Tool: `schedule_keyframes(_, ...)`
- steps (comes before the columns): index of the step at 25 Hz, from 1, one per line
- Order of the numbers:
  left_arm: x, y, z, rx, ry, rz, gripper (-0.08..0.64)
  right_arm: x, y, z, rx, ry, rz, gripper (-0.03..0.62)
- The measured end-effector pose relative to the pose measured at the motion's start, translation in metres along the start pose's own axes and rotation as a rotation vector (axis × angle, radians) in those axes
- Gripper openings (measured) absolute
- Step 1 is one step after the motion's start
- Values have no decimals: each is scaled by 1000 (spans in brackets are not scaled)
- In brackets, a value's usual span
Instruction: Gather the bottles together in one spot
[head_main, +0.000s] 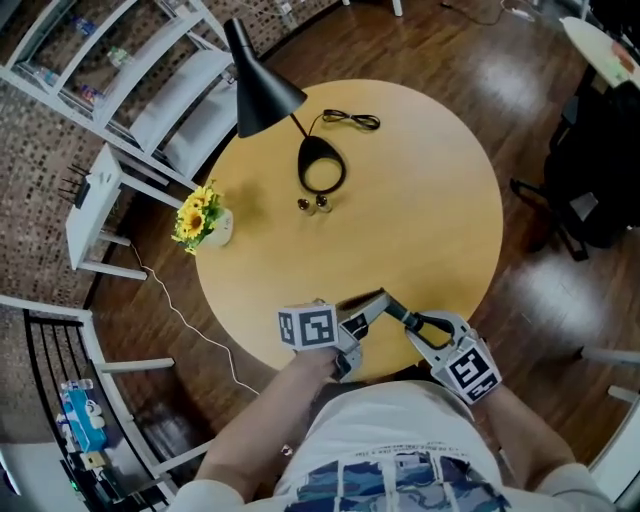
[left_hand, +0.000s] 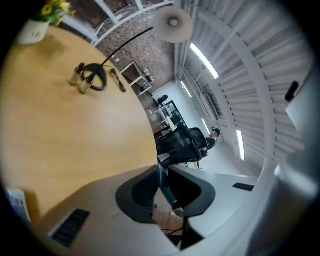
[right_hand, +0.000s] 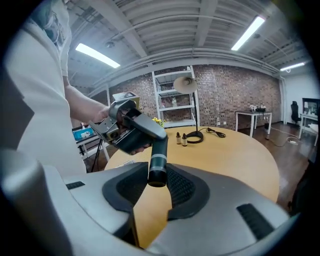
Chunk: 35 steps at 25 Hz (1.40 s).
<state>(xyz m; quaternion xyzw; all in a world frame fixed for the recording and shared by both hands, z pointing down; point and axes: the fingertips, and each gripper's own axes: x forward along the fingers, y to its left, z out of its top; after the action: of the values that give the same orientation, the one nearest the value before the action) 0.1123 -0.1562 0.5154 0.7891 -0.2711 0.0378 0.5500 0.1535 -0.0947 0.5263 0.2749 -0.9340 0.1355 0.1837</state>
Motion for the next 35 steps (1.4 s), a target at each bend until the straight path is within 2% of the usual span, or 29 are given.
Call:
schedule_keyframes(2, -2, -6, 14, 181, 8, 72, 48, 3, -6, -1, -1, 7, 5, 150)
schedule_keyframes(3, -2, -6, 23, 289, 10, 127, 48, 3, -10, -2, 0, 15, 5, 207)
schedule_keyframes(5, -3, 0, 46, 490, -4, 247, 48, 4, -19, -8, 18, 28, 1, 219)
schedule_keyframes(6, -3, 4, 60, 564, -23, 297, 48, 4, -24, -10, 31, 32, -1, 237)
schedule_keyframes(8, -3, 12, 89, 665, -70, 379, 48, 4, -32, -12, 54, 30, -5, 249)
schedule_keyframes(11, 0, 27, 130, 757, -132, 479, 48, 1, -41, -15, 119, 38, -13, 285)
schedule_keyframes(13, 6, 38, 151, 801, -155, 526, 48, -2, -48, -21, 142, 57, -27, 314)
schedule_keyframes(16, 20, 55, 176, 839, -172, 571, 48, -8, -58, -27, 158, 61, -51, 314)
schedule_keyframes(20, 36, 87, 206, 851, -187, 646, 48, -18, -73, -35, 192, 63, -87, 315)
schedule_keyframes(23, 44, 116, 225, 825, -207, 715, 48, -25, -89, -49, 210, 74, -114, 314)
schedule_keyframes(30, 63, 159, 240, 814, -212, 797, 48, -36, -113, -62, 253, 100, -167, 314)
schedule_keyframes(35, 71, 175, 243, 844, -205, 840, 48, -38, -123, -70, 283, 121, -182, 314)
